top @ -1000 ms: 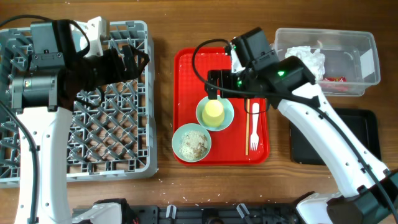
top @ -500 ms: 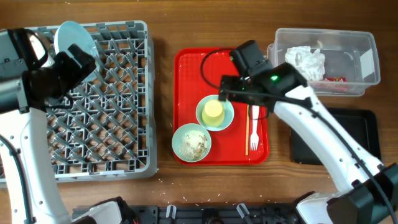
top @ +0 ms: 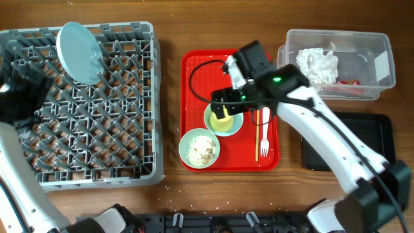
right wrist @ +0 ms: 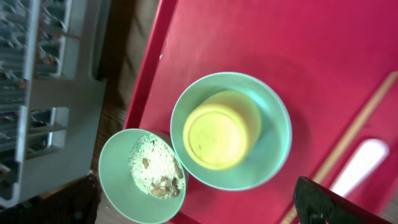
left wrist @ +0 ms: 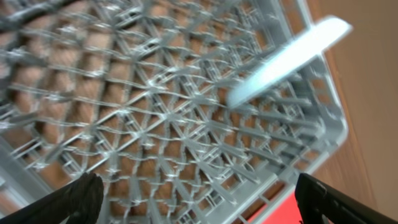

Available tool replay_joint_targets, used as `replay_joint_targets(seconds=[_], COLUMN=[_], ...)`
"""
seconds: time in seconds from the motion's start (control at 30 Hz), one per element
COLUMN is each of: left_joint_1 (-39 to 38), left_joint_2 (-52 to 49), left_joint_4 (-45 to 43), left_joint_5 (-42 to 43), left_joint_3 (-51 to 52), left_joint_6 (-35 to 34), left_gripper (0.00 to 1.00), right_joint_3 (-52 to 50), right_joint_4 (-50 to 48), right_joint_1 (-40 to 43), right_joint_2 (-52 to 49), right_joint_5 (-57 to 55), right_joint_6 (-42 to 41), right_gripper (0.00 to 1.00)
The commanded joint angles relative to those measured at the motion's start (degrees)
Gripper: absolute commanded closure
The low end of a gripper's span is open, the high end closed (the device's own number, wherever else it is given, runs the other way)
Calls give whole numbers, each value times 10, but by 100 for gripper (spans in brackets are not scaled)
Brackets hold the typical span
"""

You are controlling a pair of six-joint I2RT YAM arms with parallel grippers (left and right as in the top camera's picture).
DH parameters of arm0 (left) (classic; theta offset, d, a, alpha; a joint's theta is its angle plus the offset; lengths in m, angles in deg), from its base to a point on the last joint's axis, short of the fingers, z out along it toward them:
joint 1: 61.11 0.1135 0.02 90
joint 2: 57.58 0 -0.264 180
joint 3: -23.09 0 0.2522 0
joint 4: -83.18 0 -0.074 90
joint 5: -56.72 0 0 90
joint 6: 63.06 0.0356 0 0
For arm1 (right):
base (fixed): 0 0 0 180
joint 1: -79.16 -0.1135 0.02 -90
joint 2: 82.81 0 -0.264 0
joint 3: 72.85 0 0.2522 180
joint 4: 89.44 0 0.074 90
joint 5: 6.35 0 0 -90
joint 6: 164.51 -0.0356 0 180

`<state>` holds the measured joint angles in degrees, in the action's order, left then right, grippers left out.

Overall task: Sort waste into correct bins and load items into the dishwasher rack
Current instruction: 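Grasp the yellow cup from the light-blue cup with the right gripper, then carry the yellow cup with the right gripper and release it in the rack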

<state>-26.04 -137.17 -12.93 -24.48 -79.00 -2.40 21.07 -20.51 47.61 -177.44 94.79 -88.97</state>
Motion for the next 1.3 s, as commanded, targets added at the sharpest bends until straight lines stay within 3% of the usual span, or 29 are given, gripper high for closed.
replay_joint_targets(seconds=[0.0, 0.1, 0.17, 0.43, 0.63, 0.77, 1.1, 1.27], left_joint_1=[74, 115, 118, 118, 118, 118, 118, 118], left_joint_2=[-1, -1, -1, -1, -1, -1, -1, -1], left_joint_4=[21, 21, 21, 21, 21, 21, 21, 21], left_joint_5=[-5, -6, -6, -6, -6, -6, -6, -6], left_joint_3=[3, 3, 3, 3, 3, 3, 3, 3], left_joint_6=[-13, -11, -11, -11, -11, -11, -11, -11], left_gripper=[0, 0, 0, 0, 0, 0, 0, 0], right_joint_3=[-4, -4, -4, -4, 0, 34, 227, 267], right_joint_4=[-5, -5, -7, -22, -18, 20, 51, -87], right_joint_1=[-34, -57, -62, -101, -100, -100, -100, -100], right_joint_2=[-65, -93, -99, -158, -153, -148, -143, -146], right_joint_5=[-79, -133, -141, -162, -163, -174, -162, -48], right_joint_6=[-40, -79, -92, -98, -106, -106, -93, -66], right_gripper=[0, 0, 9, 6, 31, 40, 41, 41])
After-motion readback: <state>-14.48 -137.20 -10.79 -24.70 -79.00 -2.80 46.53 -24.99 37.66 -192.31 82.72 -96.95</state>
